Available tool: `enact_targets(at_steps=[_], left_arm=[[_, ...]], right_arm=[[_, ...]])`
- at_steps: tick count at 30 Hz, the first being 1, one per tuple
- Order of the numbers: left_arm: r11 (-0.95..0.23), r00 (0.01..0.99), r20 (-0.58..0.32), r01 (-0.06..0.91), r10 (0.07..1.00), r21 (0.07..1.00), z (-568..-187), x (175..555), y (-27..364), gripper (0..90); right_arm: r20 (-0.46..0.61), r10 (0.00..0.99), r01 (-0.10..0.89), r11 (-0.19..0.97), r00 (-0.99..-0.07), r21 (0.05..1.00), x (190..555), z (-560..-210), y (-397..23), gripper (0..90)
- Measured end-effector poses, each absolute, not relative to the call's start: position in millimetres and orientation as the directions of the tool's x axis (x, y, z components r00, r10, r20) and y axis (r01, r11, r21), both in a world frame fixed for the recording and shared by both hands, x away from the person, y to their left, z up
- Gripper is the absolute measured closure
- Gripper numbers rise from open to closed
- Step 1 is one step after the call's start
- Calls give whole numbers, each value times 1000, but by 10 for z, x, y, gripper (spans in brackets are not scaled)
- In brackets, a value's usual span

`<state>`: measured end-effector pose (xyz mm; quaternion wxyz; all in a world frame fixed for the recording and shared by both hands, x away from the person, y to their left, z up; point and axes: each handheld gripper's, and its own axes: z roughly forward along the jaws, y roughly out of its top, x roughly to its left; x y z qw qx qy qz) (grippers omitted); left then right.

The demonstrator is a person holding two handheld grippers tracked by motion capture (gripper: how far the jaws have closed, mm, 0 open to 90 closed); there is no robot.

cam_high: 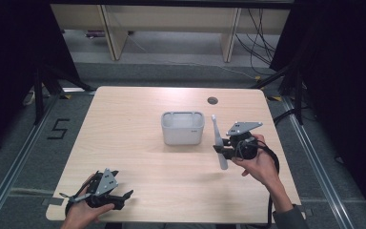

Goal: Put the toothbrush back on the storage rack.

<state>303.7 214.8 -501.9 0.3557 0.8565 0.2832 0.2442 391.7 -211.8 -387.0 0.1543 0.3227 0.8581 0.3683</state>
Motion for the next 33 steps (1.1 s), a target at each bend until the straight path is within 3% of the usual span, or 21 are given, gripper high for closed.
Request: enact_targets(at_steps=[15, 33], left_arm=[[-593, 727, 216, 313, 652, 742, -5012, 3039, 2156, 151], [-602, 730, 221, 310, 646, 736, -5008, 3043, 2161, 151]], right_arm=[[-15, 670, 321, 375, -742, 870, 4055, -3835, -2071, 670], [17, 645, 283, 312, -764, 907, 4168, -3707, -1904, 670]])
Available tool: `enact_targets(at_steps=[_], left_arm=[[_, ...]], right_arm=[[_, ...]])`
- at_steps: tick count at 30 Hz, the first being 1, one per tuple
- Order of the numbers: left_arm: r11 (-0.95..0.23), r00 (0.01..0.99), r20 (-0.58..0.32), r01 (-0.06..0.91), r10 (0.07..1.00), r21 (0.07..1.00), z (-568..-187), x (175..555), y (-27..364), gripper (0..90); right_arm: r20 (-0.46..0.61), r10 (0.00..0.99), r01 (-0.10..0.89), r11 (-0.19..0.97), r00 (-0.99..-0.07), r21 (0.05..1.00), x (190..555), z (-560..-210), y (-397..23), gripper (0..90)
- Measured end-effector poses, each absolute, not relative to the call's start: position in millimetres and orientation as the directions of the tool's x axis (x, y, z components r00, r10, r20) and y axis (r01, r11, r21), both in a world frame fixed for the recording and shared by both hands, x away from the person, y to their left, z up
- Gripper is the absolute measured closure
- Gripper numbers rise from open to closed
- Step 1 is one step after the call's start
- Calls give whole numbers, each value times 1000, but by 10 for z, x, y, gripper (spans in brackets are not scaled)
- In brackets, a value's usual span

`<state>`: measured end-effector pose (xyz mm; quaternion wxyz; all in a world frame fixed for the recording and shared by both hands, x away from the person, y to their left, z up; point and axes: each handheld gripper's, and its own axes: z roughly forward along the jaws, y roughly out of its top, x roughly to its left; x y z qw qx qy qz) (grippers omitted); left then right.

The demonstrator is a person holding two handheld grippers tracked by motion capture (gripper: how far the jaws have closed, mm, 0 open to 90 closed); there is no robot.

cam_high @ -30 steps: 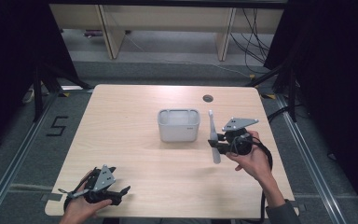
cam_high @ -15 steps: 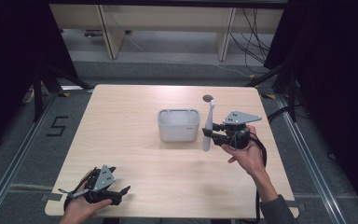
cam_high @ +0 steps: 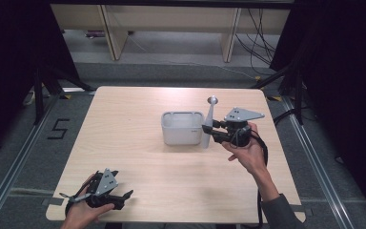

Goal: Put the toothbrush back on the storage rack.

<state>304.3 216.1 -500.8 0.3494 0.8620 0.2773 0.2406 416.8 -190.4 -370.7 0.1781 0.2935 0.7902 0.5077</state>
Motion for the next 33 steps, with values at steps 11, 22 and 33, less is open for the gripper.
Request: enact_targets(at_steps=[11, 22, 33], left_arm=[[-597, 731, 213, 315, 648, 737, -5012, 3040, 2159, 151], [-596, 730, 213, 314, 650, 739, -5009, 3042, 2161, 150], [-592, 727, 213, 314, 653, 742, -5011, 3039, 2156, 151]], right_arm=[[30, 632, 299, 323, -775, 898, 4215, -3594, -1743, 669], [40, 613, 288, 311, -789, 906, 4346, -3467, -1556, 670], [21, 601, 264, 320, -799, 910, 4537, -3317, -1388, 670]])
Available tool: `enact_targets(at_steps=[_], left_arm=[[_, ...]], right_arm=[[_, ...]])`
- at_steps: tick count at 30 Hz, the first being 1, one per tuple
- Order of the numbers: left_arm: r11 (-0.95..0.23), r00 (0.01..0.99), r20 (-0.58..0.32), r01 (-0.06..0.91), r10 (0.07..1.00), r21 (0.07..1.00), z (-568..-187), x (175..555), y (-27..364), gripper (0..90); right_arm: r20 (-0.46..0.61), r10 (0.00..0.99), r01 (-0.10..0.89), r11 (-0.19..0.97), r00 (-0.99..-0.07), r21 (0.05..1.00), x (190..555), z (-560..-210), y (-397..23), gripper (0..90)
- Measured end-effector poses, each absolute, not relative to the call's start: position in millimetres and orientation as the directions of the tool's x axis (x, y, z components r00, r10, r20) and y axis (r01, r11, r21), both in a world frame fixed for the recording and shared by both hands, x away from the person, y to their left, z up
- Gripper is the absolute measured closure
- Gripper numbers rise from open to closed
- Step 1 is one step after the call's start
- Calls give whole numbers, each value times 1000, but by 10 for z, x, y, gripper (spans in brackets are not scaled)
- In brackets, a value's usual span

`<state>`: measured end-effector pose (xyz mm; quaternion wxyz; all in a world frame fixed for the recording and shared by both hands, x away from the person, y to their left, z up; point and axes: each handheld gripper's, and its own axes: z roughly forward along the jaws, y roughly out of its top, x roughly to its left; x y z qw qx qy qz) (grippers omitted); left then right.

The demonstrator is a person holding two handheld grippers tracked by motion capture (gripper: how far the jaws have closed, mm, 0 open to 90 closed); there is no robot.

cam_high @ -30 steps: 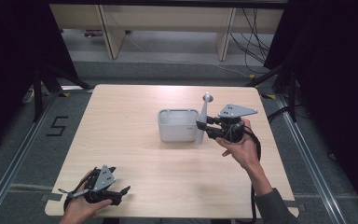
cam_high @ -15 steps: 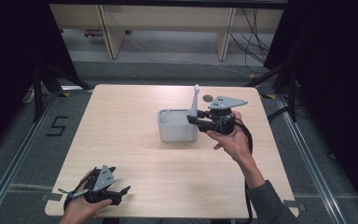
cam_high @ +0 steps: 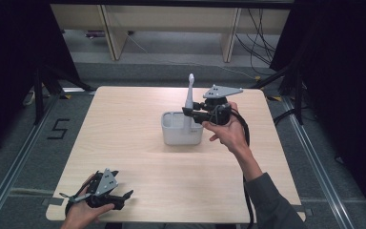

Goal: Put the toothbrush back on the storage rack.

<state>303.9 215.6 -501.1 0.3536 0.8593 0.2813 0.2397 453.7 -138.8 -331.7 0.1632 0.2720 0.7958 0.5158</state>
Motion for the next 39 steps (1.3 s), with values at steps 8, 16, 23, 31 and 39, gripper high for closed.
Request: enact_targets(at_steps=[8, 16, 23, 31, 39], left_arm=[[-603, 735, 218, 310, 642, 735, -5002, 3040, 2163, 150], [-611, 732, 232, 303, 641, 731, -4996, 3042, 2170, 151], [-587, 722, 215, 311, 657, 747, -5007, 3036, 2156, 151], [-588, 726, 213, 309, 654, 748, -5004, 3034, 2157, 151], [-587, 724, 214, 310, 655, 748, -5003, 3031, 2156, 151]], right_arm=[[31, 614, 270, 300, -789, 915, 4688, -3198, -1301, 669], [48, 643, 295, 283, -764, 913, 4870, -3228, -1243, 669], [53, 663, 303, 268, -747, 915, 5008, -3344, -1228, 669], [44, 663, 313, 294, -747, 903, 5067, -3454, -1116, 669], [50, 661, 326, 301, -748, 896, 5137, -3639, -1018, 669]])
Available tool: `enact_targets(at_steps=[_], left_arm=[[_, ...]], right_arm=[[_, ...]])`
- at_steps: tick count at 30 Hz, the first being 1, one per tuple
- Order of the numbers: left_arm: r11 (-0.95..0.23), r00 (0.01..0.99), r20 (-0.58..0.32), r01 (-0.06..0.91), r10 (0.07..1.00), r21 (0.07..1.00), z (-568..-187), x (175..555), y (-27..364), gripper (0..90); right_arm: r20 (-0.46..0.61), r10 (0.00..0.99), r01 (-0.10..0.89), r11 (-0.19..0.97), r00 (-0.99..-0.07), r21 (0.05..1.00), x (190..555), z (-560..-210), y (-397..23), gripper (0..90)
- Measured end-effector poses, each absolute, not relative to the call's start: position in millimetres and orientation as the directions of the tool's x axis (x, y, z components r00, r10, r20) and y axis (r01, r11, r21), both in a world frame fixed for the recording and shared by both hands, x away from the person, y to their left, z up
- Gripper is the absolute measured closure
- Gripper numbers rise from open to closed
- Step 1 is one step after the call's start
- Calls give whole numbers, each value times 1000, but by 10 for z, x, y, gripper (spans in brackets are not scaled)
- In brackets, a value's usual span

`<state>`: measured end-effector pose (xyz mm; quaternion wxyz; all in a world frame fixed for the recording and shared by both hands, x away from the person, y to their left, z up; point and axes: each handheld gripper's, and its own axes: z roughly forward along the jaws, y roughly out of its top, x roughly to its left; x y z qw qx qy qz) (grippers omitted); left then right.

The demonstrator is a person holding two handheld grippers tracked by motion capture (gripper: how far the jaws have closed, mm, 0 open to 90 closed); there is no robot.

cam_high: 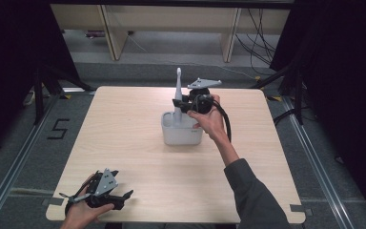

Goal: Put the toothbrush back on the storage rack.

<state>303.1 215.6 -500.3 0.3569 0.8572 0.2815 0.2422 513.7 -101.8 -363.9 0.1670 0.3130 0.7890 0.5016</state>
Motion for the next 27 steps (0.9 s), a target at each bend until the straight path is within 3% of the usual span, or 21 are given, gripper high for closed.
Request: enact_targets(at_steps=[27], left_arm=[[-592, 726, 218, 309, 652, 745, -5003, 3032, 2156, 151]], right_arm=[[49, 678, 378, 347, -734, 859, 5225, -4077, -913, 667]])
